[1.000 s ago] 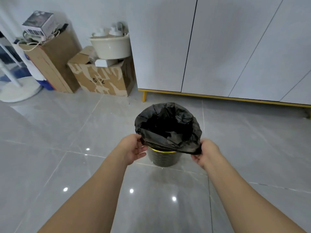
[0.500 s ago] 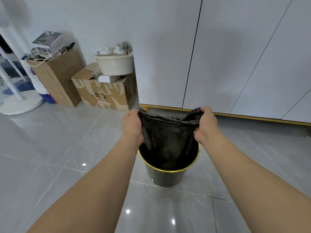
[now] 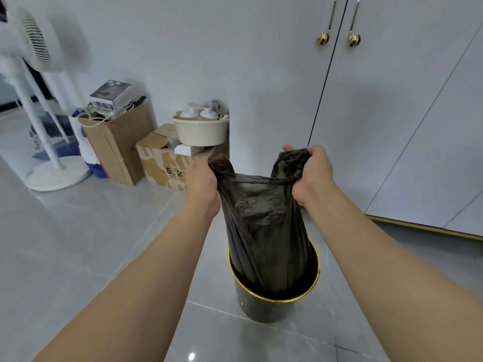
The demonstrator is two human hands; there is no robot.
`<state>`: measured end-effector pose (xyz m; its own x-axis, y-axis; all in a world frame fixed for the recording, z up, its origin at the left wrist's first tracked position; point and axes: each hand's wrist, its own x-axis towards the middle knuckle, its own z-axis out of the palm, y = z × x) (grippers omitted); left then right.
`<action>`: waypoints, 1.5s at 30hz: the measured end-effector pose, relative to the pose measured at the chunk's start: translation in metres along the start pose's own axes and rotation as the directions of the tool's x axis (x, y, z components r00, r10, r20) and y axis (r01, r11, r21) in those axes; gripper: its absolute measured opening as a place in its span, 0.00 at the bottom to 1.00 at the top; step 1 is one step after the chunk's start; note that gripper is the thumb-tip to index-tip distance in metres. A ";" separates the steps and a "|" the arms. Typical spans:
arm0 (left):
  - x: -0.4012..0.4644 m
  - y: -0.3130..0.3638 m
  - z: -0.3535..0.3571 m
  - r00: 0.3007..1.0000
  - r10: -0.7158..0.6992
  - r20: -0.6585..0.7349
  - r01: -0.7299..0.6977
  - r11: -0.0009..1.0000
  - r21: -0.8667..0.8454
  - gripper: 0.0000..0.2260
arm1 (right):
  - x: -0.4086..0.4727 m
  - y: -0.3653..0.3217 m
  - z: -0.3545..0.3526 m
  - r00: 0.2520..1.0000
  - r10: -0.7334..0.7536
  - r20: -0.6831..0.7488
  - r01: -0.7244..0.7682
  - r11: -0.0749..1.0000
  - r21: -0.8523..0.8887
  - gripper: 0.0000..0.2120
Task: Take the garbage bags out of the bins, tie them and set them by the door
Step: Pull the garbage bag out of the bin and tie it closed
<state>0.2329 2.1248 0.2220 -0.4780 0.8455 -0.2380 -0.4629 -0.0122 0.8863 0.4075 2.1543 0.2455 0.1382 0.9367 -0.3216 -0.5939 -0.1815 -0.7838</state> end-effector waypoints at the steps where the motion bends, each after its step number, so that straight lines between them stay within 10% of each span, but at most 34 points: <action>1: -0.004 0.010 0.004 1.000 0.031 0.005 -0.031 0.998 -0.047 0.05 | -0.003 -0.004 0.009 1.000 -0.007 0.029 0.006 1.000 0.019 0.24; 18: -0.042 0.130 -0.036 0.747 0.592 -0.302 -0.582 0.802 0.132 0.12 | -0.082 -0.014 0.133 0.902 -0.018 0.431 -0.048 0.989 0.143 0.21; 30: -0.016 -0.039 -0.199 0.813 0.390 -0.432 -0.245 0.903 0.353 0.06 | -0.054 0.175 0.052 0.965 0.097 0.245 0.022 0.897 -0.442 0.14; 34: -0.033 -0.118 -0.246 0.873 0.345 -0.344 -0.129 0.844 0.520 0.05 | -0.037 0.224 -0.002 0.984 0.051 0.171 0.086 0.704 -0.705 0.18; 38: -0.050 -0.133 -0.278 0.920 0.360 -0.154 -0.137 0.666 0.733 0.03 | -0.020 0.237 -0.041 0.927 0.049 0.373 0.364 0.130 -0.922 0.12; 43: -0.058 -0.123 -0.288 0.998 -0.050 0.036 -0.034 0.044 0.998 0.22 | -0.015 0.222 -0.047 0.719 0.351 0.601 0.695 -0.374 -0.614 0.24; 45: -0.059 -0.123 -0.289 0.965 -0.260 0.022 -0.027 -0.018 0.999 0.36 | -0.022 0.215 -0.041 0.656 0.437 0.615 0.747 -0.494 -0.445 0.26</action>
<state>0.1025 1.9225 0.0126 -0.3251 0.8311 -0.4512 0.7676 0.5106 0.3874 0.3095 2.0820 0.0620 -0.6569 0.7190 -0.2269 0.7492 0.6563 -0.0895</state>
